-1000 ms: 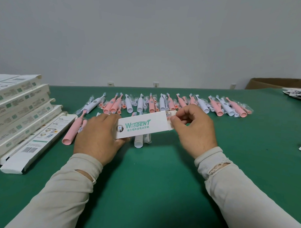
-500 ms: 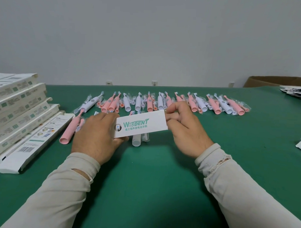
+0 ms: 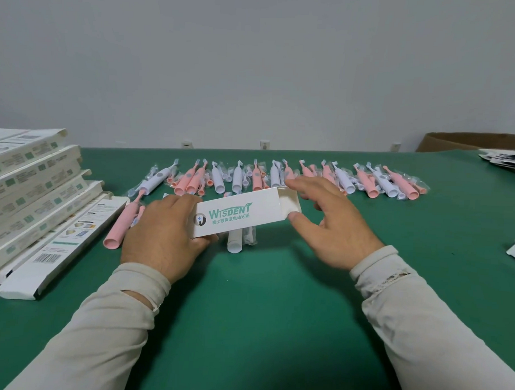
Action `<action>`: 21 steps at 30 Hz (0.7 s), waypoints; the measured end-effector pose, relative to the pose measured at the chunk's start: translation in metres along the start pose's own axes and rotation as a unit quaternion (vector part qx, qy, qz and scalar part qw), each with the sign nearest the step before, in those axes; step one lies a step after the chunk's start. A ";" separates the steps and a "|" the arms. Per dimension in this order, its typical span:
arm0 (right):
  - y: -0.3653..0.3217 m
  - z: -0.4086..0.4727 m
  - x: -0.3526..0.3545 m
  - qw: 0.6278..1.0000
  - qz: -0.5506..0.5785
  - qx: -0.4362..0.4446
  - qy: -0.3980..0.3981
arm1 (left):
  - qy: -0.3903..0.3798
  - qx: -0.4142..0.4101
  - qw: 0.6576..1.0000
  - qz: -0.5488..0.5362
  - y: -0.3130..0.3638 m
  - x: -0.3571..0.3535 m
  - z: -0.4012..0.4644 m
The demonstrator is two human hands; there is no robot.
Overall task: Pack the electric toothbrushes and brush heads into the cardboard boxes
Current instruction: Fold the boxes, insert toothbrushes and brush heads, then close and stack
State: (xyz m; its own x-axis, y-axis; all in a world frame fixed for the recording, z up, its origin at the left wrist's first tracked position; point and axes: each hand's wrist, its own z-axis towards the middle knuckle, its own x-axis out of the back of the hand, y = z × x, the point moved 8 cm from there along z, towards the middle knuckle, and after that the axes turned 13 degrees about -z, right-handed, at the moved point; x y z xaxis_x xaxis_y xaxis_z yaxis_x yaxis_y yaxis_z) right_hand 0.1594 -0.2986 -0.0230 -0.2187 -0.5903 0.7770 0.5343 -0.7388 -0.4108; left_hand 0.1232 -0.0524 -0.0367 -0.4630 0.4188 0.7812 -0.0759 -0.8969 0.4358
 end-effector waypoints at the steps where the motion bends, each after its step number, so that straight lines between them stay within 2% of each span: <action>1: 0.001 0.000 0.000 1.000 0.017 -0.002 0.008 | 0.000 0.000 1.000 -0.001 0.000 0.000 0.000; 9: -0.001 0.004 -0.005 0.985 0.165 -0.036 0.029 | 0.007 -0.005 1.000 -0.016 0.000 0.001 0.000; 15: -0.005 0.002 -0.006 0.959 0.271 -0.054 0.066 | 0.002 -0.005 0.999 -0.031 0.001 -0.002 -0.001; 21: -0.011 0.000 -0.005 0.960 0.263 -0.040 0.085 | 0.012 0.006 0.999 -0.040 -0.002 -0.002 -0.001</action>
State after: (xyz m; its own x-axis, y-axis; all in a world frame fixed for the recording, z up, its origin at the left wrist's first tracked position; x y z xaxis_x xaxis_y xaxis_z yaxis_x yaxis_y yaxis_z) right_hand 0.1546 -0.2870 -0.0223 -0.0693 -0.9285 0.3648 0.5448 -0.3415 -0.7659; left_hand 0.1232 -0.0516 -0.0391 -0.4763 0.4859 0.7328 -0.1024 -0.8584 0.5026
